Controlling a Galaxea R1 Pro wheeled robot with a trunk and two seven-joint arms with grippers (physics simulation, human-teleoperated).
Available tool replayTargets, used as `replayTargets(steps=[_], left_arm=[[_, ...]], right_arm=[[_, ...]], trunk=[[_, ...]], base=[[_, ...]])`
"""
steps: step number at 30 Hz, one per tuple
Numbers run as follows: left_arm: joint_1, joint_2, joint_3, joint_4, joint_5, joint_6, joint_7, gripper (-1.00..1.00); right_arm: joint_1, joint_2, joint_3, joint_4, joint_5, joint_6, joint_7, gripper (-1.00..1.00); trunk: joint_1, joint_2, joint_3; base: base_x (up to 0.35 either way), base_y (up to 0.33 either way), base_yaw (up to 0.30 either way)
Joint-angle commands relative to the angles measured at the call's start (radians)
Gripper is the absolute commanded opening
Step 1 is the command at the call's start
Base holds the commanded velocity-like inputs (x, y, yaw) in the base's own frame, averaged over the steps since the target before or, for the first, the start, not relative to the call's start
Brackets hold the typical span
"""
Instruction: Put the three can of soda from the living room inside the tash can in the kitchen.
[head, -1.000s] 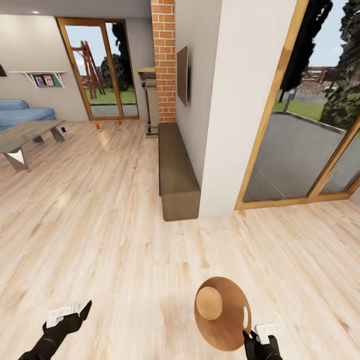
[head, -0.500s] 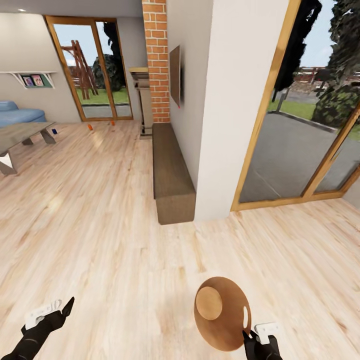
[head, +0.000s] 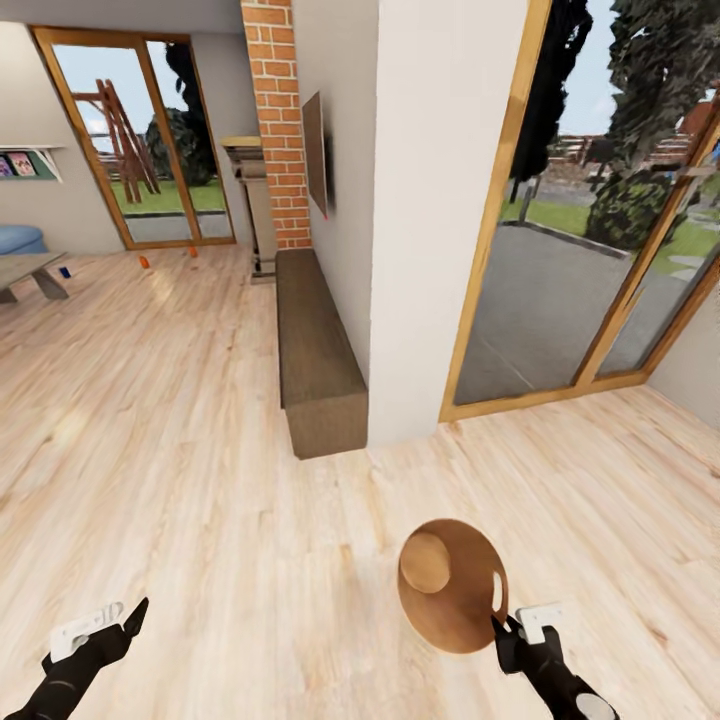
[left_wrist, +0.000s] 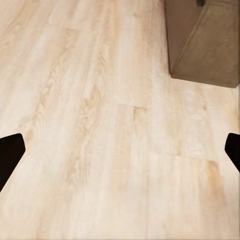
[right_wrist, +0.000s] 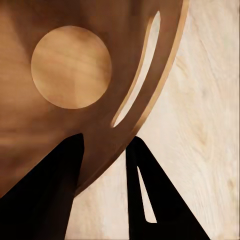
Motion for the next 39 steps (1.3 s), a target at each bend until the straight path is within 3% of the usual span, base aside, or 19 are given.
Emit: replayTargets(steps=[1,21,39], left_arm=[[0.0,0.0,0.0,0.0,0.0,0.0,0.0,1.0],[0.0,0.0,-0.001,0.001,-0.001,-0.002,0.0,1.0],[0.0,0.0,-0.001,0.001,-0.001,-0.001,-0.001,1.0]], right_arm=[[-0.007,0.0,0.002,-0.046,-0.006,0.001,0.003,-1.0],[-0.026,0.005,0.004,0.011,-0.011,-0.007,-0.005,-1.0],[-0.026,0.011,0.008,0.047,-0.007,-0.009,-0.005,-1.0]], trunk=[[0.0,0.0,0.0],[0.0,0.0,0.013],[0.0,0.0,0.026]], base=[[0.046,0.0,-0.052],[0.018,0.0,0.17],[0.297,0.0,0.226]])
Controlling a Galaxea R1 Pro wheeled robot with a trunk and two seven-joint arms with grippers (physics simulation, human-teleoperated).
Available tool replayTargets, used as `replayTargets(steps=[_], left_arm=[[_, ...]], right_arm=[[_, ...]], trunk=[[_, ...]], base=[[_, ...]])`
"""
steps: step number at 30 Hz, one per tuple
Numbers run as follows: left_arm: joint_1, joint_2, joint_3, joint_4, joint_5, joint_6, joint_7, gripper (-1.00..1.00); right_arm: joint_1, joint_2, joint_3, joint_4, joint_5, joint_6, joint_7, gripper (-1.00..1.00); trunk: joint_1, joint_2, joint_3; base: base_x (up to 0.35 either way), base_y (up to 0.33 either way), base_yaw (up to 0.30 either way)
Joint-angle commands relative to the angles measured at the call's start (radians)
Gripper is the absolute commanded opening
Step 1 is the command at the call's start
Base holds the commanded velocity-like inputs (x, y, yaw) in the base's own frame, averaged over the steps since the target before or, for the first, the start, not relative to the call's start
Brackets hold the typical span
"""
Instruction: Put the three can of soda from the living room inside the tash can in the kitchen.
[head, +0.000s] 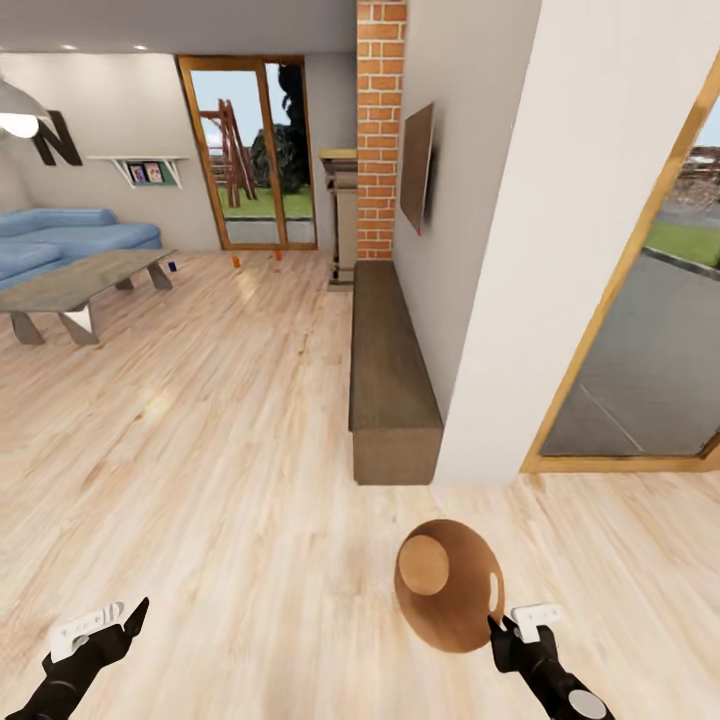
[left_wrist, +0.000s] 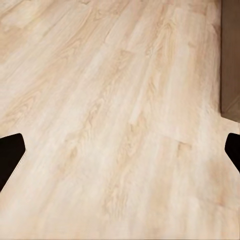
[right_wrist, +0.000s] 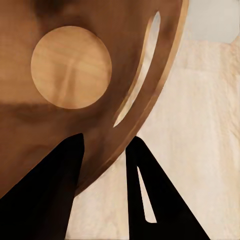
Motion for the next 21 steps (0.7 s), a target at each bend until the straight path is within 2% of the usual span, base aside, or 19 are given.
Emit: replayTargets(steps=[1,21], left_arm=[[0.0,0.0,0.0,0.0,0.0,0.0,0.0,1.0],[0.0,0.0,0.0,0.0,0.001,0.0,0.0,1.0]], right_arm=[[0.0,0.0,0.001,-0.002,-0.002,0.0,0.003,-1.0],[0.0,0.002,0.003,0.003,-0.004,0.0,0.003,-1.0]], trunk=[[0.0,0.0,0.001],[0.0,0.0,0.012]], base=[[0.324,0.0,0.232],[0.324,0.007,0.238]])
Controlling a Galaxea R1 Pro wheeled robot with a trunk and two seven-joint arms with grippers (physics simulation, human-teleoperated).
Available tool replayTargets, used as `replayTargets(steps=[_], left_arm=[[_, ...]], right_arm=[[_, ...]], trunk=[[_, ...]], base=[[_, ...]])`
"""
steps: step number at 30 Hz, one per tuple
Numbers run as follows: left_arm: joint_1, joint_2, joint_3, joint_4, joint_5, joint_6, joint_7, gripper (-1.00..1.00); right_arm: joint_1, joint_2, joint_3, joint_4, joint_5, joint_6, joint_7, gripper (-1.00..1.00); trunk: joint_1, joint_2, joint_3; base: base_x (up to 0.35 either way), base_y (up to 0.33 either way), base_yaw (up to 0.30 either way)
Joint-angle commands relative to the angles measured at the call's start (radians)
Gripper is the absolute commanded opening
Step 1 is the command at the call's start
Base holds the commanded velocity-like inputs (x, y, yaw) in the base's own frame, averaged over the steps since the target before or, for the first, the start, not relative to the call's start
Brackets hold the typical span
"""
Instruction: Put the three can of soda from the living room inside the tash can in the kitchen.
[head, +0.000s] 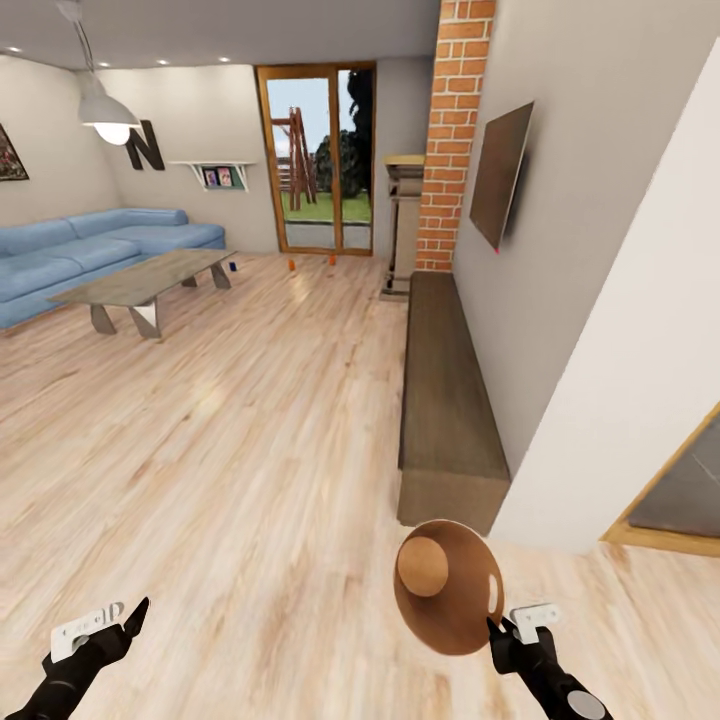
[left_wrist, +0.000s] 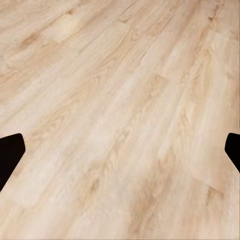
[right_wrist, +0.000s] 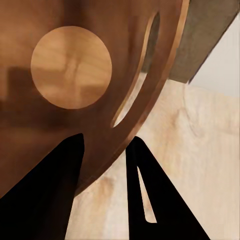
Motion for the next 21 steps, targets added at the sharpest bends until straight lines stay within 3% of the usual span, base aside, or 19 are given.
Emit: replayTargets(steps=[1,21], left_arm=[[0.0,0.0,0.0,0.0,0.0,0.0,0.0,1.0],[0.0,0.0,0.0,0.0,-0.002,0.002,0.0,1.0]], right_arm=[[0.0,0.0,0.0,-0.001,-0.003,0.0,0.003,-1.0],[0.0,0.0,0.004,0.041,-0.001,-0.003,0.003,-1.0]], trunk=[[0.0,0.0,0.001],[0.0,0.0,0.012]], base=[[0.319,0.081,0.239],[0.285,0.167,0.239]])
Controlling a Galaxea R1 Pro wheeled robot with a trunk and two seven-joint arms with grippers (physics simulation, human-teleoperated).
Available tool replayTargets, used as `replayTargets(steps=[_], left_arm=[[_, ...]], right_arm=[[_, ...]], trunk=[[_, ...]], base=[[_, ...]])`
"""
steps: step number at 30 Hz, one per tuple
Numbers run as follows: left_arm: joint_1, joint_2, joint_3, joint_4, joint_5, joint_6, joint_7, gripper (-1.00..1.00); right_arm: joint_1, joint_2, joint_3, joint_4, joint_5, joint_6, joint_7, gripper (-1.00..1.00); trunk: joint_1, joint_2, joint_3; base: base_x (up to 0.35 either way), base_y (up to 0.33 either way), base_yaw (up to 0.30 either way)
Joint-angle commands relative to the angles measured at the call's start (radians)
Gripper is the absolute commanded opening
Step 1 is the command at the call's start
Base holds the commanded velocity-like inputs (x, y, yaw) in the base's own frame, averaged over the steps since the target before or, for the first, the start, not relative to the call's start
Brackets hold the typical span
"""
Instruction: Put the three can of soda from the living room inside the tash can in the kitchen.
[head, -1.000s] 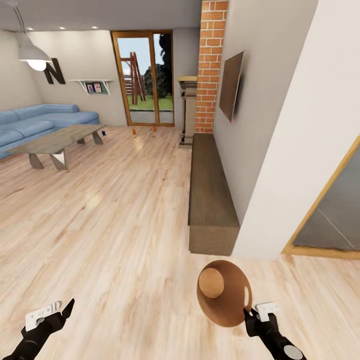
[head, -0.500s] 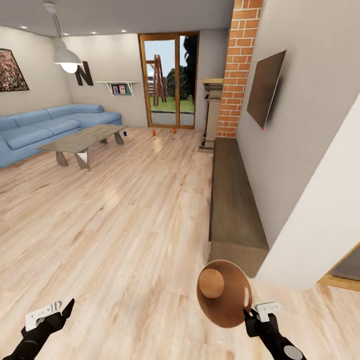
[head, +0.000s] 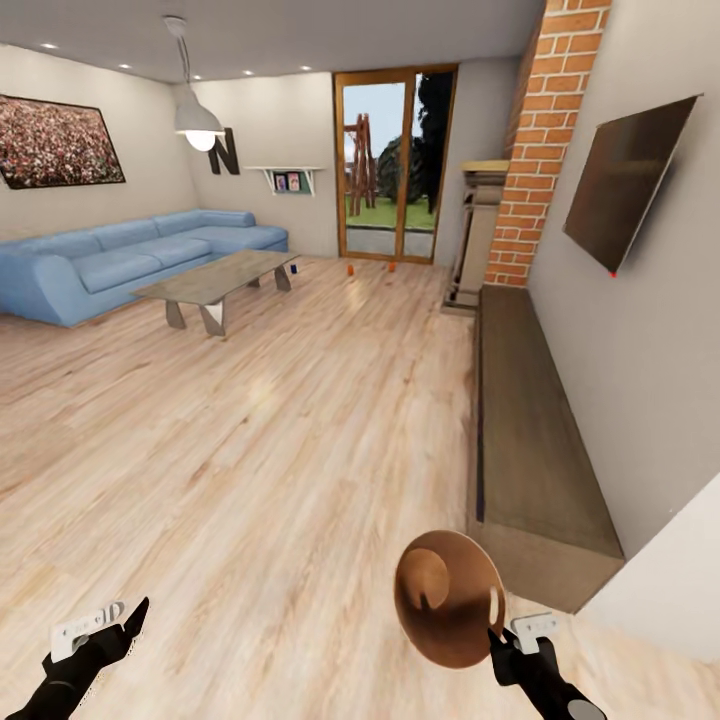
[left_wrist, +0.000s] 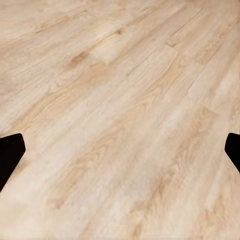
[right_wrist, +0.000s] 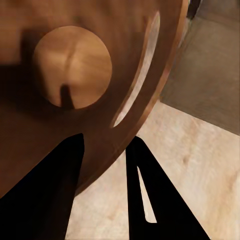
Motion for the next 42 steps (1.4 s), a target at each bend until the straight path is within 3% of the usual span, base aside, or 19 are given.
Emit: replayTargets(steps=[1,26,42], left_arm=[[0.0,0.0,0.0,0.0,-0.001,0.0,0.0,1.0],[0.0,0.0,0.0,0.0,0.0,0.001,-0.001,1.0],[0.0,0.0,0.0,0.0,0.001,0.001,-0.002,1.0]], right_arm=[[0.0,0.0,0.0,-0.001,-0.003,-0.001,0.003,-1.0],[0.0,0.0,0.0,-0.001,-0.003,-0.001,0.003,-1.0],[0.0,-0.002,-0.007,-0.001,-0.007,-0.005,0.003,-1.0]], trunk=[[0.0,0.0,0.001],[0.0,0.0,0.016],[0.0,0.0,0.028]], base=[[0.256,0.233,0.239],[0.249,0.242,0.223],[0.248,0.245,0.061]])
